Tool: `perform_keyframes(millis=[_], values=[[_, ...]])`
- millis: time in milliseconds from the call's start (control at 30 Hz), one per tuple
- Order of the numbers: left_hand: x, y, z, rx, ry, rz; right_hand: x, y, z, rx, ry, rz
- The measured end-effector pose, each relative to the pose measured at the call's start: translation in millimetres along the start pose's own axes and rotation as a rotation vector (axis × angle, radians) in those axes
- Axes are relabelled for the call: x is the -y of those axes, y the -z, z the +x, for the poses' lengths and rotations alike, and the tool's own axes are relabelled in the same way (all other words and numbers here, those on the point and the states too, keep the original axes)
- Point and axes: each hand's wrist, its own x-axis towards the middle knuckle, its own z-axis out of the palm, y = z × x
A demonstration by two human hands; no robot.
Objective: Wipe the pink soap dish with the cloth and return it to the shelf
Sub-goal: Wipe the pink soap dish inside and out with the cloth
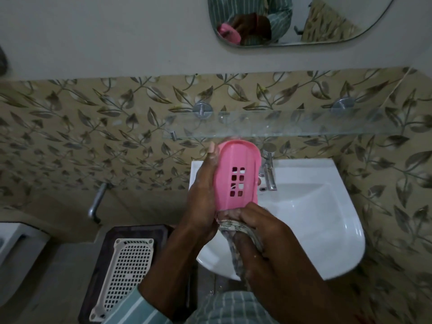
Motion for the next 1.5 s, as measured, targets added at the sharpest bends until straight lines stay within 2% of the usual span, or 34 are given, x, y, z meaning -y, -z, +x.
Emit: perform_keyframes(millis=[67, 133, 300, 467, 633, 800, 1067, 1233, 1333, 1500], values=[[-3, 3, -1, -0.006, -0.087, 0.005, 0, -6, -4, -0.043, -0.026, 0.052], [-5, 4, -1, 0.003, -0.093, 0.022, -2, -3, -7, -0.022, 0.027, -0.030], [-4, 6, -1, 0.001, 0.014, -0.008, -11, 23, -3, 0.079, 0.088, -0.514], [-6, 10, -2, 0.092, 0.130, -0.119, -11, 47, 13, 0.053, 0.086, -0.689], [-4, 14, -4, 0.153, 0.130, -0.146, -4, 31, -2, 0.172, 0.137, -0.600], [-4, 13, -1, 0.127, 0.066, -0.198, -5, 15, -5, 0.062, 0.055, -0.327], [6, 2, -7, 0.049, -0.001, -0.153, 9, 1, -1, 0.008, 0.020, -0.219], [4, 0, -7, 0.046, -0.076, -0.189, 9, -1, -1, -0.043, 0.042, -0.010], [9, 0, -9, 0.046, 0.011, -0.227, 2, 2, -5, -0.008, 0.064, -0.050], [15, 4, -13, 0.097, 0.094, -0.363, -6, 18, -12, 0.040, 0.081, -0.365]])
